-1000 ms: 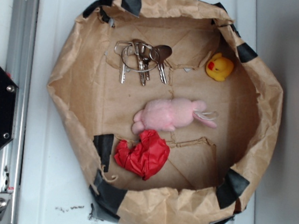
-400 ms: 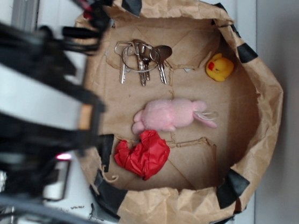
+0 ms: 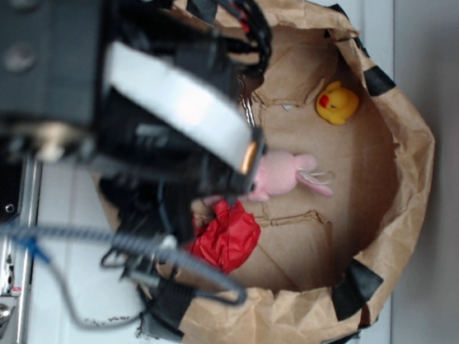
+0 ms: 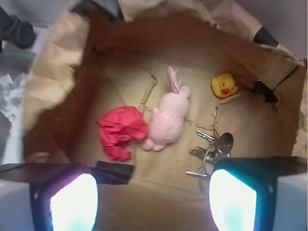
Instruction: Grab the silver keys.
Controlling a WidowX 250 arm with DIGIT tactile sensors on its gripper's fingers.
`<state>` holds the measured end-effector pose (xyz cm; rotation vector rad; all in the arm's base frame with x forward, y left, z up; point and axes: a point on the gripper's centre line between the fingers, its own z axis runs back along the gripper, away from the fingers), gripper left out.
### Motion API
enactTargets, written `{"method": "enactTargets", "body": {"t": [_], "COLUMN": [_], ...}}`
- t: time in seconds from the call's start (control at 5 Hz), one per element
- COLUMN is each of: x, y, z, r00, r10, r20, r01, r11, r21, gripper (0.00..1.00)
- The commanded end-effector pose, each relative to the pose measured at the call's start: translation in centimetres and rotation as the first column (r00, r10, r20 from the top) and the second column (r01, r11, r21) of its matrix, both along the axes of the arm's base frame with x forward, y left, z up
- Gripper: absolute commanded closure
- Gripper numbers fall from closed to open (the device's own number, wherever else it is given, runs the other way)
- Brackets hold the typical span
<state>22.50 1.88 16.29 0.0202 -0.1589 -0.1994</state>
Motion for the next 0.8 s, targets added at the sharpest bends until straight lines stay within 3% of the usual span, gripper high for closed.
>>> {"method": "enactTargets", "body": {"t": [0.0, 0.4, 0.6], "x": [0.3, 0.3, 2.1], "y": [2.4, 2.4, 3.2], "z": [-0.8, -0.8, -4.5], "r00": [0.998, 0.998, 1.0], "r10": [-0.062, -0.062, -0.012], "r20": [0.0, 0.0, -0.006], "r01": [0.062, 0.062, 0.011], "r11": [0.997, 0.997, 1.0], "r21": [-0.05, -0.05, -0.006], "gripper": [0.0, 0.0, 0.0]}}
